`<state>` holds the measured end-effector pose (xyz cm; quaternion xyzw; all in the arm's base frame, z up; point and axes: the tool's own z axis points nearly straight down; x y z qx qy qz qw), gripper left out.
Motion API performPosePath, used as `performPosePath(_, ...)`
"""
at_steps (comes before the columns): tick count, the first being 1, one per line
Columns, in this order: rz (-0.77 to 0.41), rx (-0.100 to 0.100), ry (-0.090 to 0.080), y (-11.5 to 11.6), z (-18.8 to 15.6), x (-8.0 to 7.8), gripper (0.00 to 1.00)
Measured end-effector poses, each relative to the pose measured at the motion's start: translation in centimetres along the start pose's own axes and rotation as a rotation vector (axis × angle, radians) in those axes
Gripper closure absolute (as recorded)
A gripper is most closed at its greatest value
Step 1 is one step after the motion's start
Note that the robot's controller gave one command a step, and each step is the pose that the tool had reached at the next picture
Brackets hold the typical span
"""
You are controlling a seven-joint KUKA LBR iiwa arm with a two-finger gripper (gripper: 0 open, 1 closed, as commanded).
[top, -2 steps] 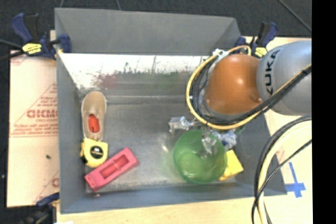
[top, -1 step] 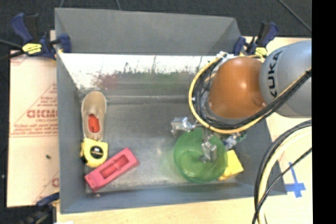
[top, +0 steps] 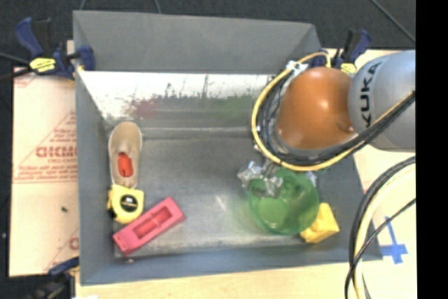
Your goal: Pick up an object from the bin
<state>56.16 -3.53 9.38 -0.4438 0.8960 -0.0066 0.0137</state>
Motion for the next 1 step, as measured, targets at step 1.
performPosePath(1,0.001,0.0,0.0,0.0,0.0,0.0,1.0)
